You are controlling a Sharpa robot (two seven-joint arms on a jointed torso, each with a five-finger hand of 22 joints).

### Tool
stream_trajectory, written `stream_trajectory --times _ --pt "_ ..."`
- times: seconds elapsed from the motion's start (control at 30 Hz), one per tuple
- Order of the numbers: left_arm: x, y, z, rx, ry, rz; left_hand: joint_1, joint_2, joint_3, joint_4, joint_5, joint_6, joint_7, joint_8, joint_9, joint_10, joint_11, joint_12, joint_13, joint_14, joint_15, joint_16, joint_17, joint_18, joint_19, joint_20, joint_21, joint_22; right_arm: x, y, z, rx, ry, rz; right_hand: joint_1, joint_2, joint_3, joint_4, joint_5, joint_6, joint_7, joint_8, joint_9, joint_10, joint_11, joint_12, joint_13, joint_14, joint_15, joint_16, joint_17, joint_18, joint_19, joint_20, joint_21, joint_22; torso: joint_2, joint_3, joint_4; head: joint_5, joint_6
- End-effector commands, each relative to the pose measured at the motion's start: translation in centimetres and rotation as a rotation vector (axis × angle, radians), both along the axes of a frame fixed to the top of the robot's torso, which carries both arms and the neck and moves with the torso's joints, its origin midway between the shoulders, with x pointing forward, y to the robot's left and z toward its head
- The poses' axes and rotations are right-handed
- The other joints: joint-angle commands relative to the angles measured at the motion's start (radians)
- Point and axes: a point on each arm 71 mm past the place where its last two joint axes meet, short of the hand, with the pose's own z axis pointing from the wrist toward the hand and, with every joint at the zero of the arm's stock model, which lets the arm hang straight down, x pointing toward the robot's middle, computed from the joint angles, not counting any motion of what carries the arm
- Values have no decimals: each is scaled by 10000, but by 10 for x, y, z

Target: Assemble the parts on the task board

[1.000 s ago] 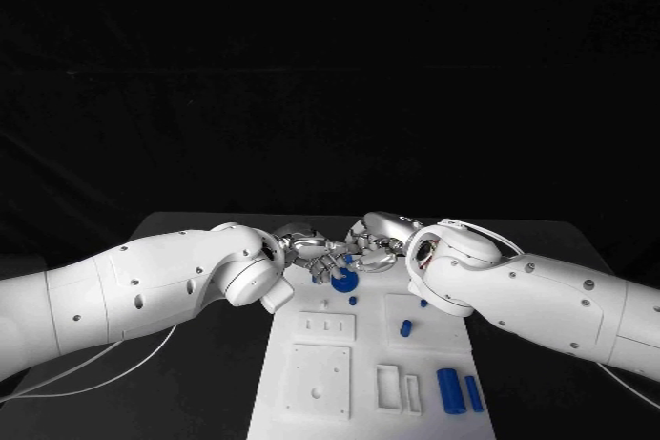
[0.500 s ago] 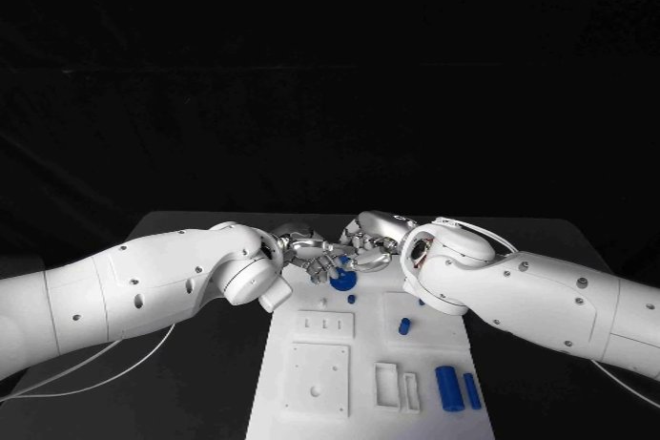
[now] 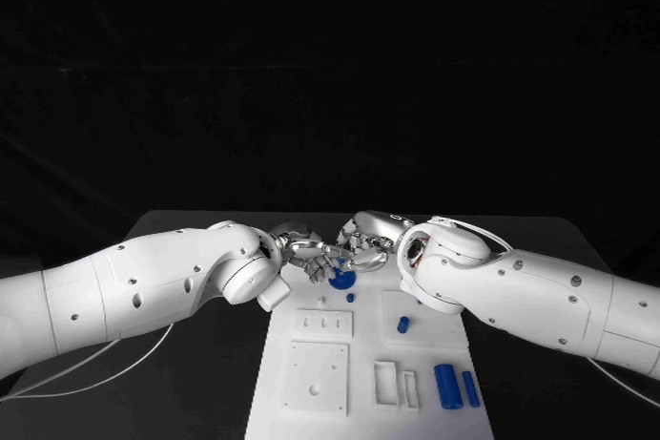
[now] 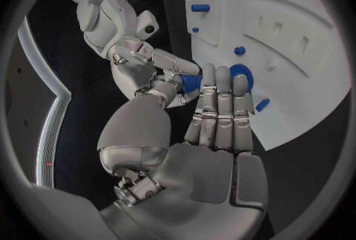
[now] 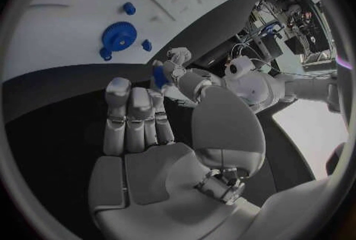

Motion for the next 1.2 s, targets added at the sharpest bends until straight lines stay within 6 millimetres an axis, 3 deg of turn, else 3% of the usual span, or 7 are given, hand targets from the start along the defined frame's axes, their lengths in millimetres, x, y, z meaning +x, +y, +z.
stream_trajectory --times 0.03,0.17,0.37,0.43,0.63,1.03,1.2 --pt "0 -7 5 -241 -218 -238 137 298 91 -305 207 133 -38 14 7 102 -19 -56 19 63 -7 32 15 62 9 -50 74 -25 -3 5 -5 -232 181 296 -41 5 -1 -13 -4 365 269 18 -22 24 -10 -39 -11 39 -37 -55 9 447 25 -45 63 139 7 -1 1 19 -18" --pt "1 -6 5 -244 -262 -161 122 571 231 -820 637 298 -87 8 7 230 -61 -65 52 111 -31 78 46 30 43 -74 134 -48 -4 6 -6 -271 217 314 -45 7 -3 -13 -5 365 269 18 -19 24 -10 -39 -11 39 -37 -55 10 446 25 -45 62 139 4 -4 -3 35 -29" --pt "1 -5 4 -291 -187 -153 -11 747 434 -1227 884 429 -130 4 29 341 -95 -98 73 145 -49 104 65 6 73 -98 183 -81 -3 3 -8 -304 248 260 -48 13 -4 -15 -4 366 268 18 -16 25 -11 -38 -11 40 -38 -55 11 447 26 -45 62 139 5 -7 -6 30 -33" --pt "1 -5 4 -301 -185 -154 -24 597 926 -1198 604 478 -141 -23 37 384 -99 -142 73 166 -57 100 62 -8 107 -108 196 -127 -2 3 -8 -308 253 246 -48 15 -4 -16 -4 366 268 18 -16 26 -11 -38 -11 40 -38 -55 11 447 26 -46 62 139 2 -8 -7 30 -42" --pt "2 -6 4 -300 -193 -157 -149 556 1256 -1237 757 542 -153 -27 75 452 -111 -178 89 190 -65 114 73 -16 124 -123 256 -141 -3 2 -10 -316 295 234 -49 28 -4 -18 -3 367 267 18 -12 27 -12 -38 -11 41 -39 -55 12 447 27 -47 61 139 14 -6 14 13 -50" --pt "4 -4 4 -97 -520 299 -340 549 1381 -1318 790 829 -272 121 247 791 -246 -69 187 438 -186 307 172 10 308 -215 462 -112 -4 1 -10 -263 322 267 -102 6 -34 -15 -2 364 268 14 3 30 -11 -39 -10 43 -39 -58 15 447 30 -46 60 140 0 5 -19 35 -92" --pt "5 -2 4 53 -599 360 -577 355 1404 -1440 1657 1176 -431 298 472 1199 -429 112 325 808 -390 586 311 30 540 -369 733 -54 -2 -2 -9 -37 270 114 -258 -152 -106 71 20 334 277 -19 15 16 0 -56 -14 38 -28 -76 14 447 31 -31 47 136 -5 7 -10 28 -103"
